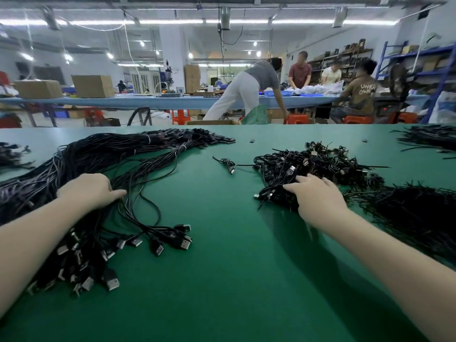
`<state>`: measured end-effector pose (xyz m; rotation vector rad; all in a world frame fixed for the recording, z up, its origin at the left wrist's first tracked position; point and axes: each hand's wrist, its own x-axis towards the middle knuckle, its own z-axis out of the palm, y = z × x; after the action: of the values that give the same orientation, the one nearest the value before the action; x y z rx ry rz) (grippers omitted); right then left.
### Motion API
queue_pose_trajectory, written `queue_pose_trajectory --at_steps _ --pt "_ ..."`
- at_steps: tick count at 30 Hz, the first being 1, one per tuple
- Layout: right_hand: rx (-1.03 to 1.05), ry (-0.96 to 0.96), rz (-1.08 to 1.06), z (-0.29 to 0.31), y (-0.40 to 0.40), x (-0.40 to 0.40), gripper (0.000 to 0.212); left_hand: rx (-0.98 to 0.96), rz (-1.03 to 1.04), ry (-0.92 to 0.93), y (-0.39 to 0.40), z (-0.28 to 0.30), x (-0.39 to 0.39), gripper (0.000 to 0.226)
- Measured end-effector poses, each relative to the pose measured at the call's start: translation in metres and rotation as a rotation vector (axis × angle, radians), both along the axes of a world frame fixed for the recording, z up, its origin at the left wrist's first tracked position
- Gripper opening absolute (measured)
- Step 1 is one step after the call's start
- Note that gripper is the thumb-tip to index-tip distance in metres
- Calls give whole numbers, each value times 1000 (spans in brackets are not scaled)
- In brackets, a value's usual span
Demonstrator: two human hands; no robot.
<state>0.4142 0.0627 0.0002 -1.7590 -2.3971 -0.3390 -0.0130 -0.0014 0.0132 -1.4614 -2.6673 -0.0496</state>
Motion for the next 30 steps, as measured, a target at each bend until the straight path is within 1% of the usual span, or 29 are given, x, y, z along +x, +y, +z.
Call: queue_pose_trajectory --at_steps 2,4,9,12,14,15,17,19,21,22,25,27,29,30 --pt "130 67 -4 -5 -8 -8 60 12 11 -20 1 -2 6 34" --pt "203 150 42 -6 -14 -19 58 25 42 -49 4 -3 8 32" --pt "178 272 211 2 -30 -49 53 15 150 -76 9 0 9 43" --pt "196 276 313 -17 -46 -63 48 -87 185 -116 14 7 2 65" --pt "126 290 391 -32 -53 -67 42 -104 184 -133 14 12 -3 76" --pt "82 309 416 -36 -53 -67 39 -101 189 -157 14 13 -6 76" --pt "39 374 423 -38 -50 -64 34 -66 173 -202 11 14 -10 68" --pt "14 438 396 -38 -49 -63 32 -11 106 -193 10 12 -9 55" --pt "-19 445 381 -39 -49 -64 31 29 32 -162 13 5 -5 53" --pt "-33 442 379 -39 -49 -64 31 39 23 -122 15 2 -2 53" --pt "-67 457 358 -38 -50 -64 31 9 36 75 19 -9 14 65" --pt "-80 471 347 -38 -50 -64 31 33 58 128 25 -15 19 52" --pt "-90 475 341 -38 -51 -64 30 51 108 36 29 -13 21 36" --pt "-92 478 340 -37 -51 -64 30 52 133 -42 30 -8 20 33"
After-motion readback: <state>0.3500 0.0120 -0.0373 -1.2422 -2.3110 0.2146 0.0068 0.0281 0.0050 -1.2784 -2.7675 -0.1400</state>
